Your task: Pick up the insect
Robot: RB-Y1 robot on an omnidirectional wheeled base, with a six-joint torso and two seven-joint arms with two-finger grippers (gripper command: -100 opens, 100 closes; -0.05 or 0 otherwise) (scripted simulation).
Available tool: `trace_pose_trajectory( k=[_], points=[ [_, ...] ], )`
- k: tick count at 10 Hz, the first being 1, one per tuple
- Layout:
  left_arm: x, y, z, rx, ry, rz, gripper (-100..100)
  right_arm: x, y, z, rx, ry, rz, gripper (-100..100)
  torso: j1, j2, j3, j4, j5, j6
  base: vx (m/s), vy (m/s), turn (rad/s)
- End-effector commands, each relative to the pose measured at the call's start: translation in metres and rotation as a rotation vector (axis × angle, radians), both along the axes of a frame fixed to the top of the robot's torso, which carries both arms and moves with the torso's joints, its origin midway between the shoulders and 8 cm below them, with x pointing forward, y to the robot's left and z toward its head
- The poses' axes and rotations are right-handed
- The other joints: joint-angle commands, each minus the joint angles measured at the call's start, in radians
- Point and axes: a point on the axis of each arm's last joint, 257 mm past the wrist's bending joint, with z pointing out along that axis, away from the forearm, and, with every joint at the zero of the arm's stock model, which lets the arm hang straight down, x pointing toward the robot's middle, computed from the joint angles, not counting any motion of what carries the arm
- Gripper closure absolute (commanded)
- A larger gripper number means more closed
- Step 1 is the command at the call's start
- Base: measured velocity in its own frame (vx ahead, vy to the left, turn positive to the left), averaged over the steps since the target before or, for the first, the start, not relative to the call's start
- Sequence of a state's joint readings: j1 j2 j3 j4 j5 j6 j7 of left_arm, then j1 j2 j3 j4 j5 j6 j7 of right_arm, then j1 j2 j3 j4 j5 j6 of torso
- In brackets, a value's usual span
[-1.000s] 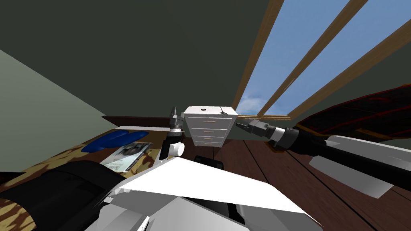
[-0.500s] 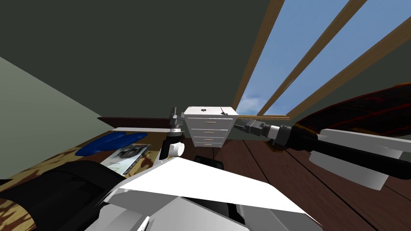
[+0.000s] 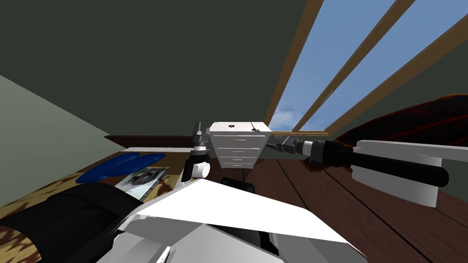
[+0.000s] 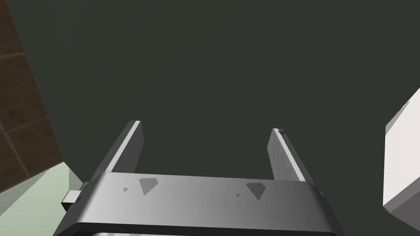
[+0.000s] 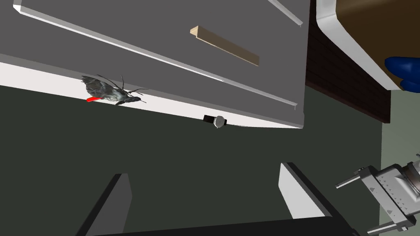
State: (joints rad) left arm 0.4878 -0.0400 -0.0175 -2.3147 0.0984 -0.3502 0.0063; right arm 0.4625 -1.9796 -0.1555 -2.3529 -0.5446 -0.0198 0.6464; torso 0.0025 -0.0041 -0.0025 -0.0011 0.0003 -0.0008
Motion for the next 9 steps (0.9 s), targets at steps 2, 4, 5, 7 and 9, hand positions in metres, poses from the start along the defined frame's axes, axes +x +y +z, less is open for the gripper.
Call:
trace_pose_trajectory(
  k=[2,4,5,7,9],
  points=[
    [0.000,0.000,0.000,0.000,0.000,0.000,0,-0.001,0.001,-0.006,-0.040,0.012,0.014,-100,-0.001,0.001,0.000,0.000,0.000,0.000,0.010,0.010,0.000],
    [0.000,0.000,0.000,0.000,0.000,0.000,0,-0.001,0.003,-0.007,-0.036,0.016,0.019,-100,-0.003,0.003,0.002,0.001,-0.001,0.000,0.000,0.000,0.000],
    [0.000,0.000,0.000,0.000,0.000,0.000,0,-0.001,0.005,-0.005,-0.036,0.011,0.022,-100,-0.003,0.003,0.002,0.001,-0.001,0.000,0.000,0.000,0.000],
    [0.000,0.000,0.000,0.000,0.000,0.000,0,0.003,0.003,-0.013,-0.116,0.020,0.036,-100,-0.001,0.002,0.001,0.000,0.000,0.000,0.030,0.032,-0.043],
    [0.000,0.000,0.000,0.000,0.000,0.000,0,0.008,0.000,-0.019,-0.184,0.024,0.043,-100,0.000,-0.001,-0.001,0.000,0.000,0.000,0.063,0.041,-0.031]
  ],
)
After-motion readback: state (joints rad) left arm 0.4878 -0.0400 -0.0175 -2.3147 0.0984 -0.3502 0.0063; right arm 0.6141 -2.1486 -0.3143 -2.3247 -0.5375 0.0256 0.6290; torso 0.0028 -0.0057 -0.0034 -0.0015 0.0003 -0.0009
